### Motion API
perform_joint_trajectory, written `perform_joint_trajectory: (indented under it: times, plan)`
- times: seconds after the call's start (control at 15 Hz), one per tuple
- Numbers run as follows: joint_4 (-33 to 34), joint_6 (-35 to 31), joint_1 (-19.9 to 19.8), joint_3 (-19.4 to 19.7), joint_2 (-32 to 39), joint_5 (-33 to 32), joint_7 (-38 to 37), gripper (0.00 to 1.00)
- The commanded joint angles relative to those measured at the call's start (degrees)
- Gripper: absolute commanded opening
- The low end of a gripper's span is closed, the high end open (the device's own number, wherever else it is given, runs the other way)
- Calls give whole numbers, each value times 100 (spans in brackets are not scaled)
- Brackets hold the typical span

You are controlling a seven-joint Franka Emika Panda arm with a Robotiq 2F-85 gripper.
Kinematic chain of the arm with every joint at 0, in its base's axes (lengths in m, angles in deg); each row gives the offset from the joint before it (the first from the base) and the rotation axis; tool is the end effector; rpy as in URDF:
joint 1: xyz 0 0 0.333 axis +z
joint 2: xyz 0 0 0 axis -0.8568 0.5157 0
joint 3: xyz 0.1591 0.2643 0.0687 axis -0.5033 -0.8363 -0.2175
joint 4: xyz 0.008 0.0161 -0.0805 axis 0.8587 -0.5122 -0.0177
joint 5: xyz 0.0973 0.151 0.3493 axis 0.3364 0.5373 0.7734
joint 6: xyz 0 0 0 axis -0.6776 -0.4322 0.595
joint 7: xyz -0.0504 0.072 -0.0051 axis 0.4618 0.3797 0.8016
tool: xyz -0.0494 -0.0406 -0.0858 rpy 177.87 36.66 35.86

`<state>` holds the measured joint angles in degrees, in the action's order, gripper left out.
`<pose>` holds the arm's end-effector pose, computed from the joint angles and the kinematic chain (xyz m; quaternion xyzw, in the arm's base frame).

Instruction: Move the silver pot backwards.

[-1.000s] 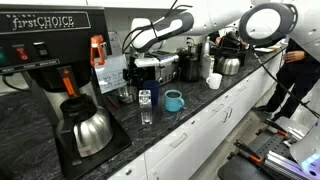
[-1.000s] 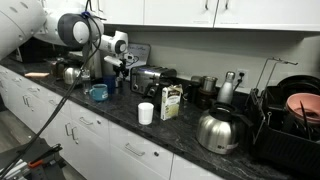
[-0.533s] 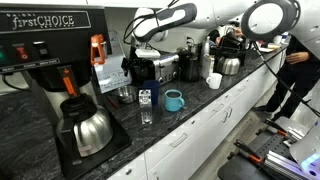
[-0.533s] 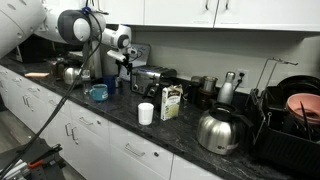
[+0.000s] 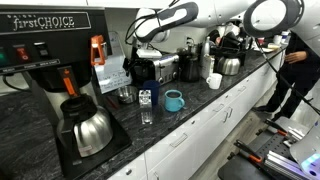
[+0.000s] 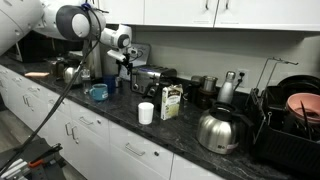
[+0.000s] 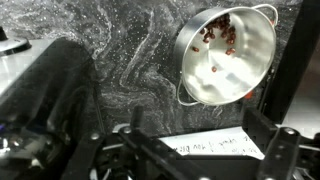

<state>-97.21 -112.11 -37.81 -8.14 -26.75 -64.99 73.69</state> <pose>0.7099 0.3631 0.3398 -0.9840 -0.0948 -0.0862 0.1242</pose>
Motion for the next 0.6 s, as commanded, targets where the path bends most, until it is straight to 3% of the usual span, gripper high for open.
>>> perform_joint_trajectory:
  times: [0.0,0.53]
  plan:
    - [-812,-345,-160,-15,-536,146,-76,100]
    - [-2435,-1049,-281,81,-1392,479,-275,100]
